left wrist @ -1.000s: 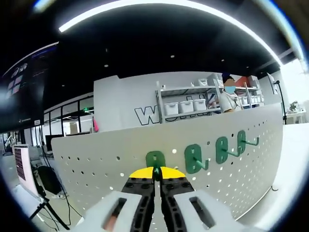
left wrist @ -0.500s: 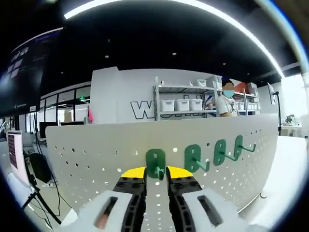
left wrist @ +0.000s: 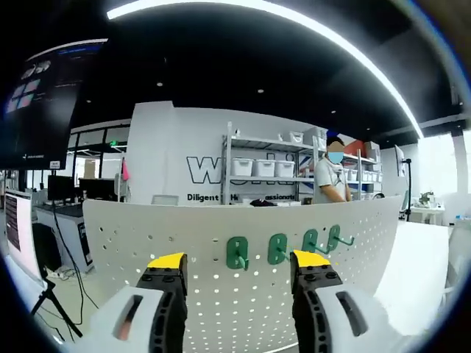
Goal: Insert the hook assembly into the mounting plate slot until the hook locks in place.
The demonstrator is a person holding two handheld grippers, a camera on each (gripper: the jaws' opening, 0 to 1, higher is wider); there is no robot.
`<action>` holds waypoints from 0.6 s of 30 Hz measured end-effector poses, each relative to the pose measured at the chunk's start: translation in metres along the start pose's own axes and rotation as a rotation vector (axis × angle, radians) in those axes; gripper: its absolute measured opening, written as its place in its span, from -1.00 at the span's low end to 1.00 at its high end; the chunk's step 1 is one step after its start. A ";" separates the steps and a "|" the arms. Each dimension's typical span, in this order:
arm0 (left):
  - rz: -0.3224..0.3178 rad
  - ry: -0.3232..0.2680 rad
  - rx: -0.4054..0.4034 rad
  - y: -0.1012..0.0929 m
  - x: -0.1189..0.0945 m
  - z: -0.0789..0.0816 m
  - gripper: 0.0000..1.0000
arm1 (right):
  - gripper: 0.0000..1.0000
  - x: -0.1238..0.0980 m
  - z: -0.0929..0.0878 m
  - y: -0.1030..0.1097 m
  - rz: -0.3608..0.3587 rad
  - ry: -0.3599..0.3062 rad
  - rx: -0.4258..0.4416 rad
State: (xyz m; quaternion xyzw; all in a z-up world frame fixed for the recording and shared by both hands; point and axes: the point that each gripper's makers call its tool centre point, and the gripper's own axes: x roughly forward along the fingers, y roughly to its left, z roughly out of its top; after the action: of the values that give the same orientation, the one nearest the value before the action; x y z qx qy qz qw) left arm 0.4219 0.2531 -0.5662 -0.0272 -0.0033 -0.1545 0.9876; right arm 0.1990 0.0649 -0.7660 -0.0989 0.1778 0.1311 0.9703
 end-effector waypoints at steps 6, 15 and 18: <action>-0.014 0.056 -0.026 0.007 -0.031 -0.021 0.52 | 0.38 0.000 0.001 0.000 -0.004 -0.004 -0.006; -0.040 0.114 -0.042 0.015 -0.081 -0.043 0.77 | 0.37 -0.001 0.000 0.000 -0.008 -0.004 -0.010; -0.047 0.128 -0.054 0.015 -0.097 -0.049 0.81 | 0.38 -0.001 0.001 0.000 -0.008 -0.004 -0.009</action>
State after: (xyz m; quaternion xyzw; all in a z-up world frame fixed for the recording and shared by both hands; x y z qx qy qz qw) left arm 0.3342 0.2941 -0.6169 -0.0439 0.0633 -0.1791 0.9808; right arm 0.1977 0.0652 -0.7651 -0.1036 0.1747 0.1284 0.9707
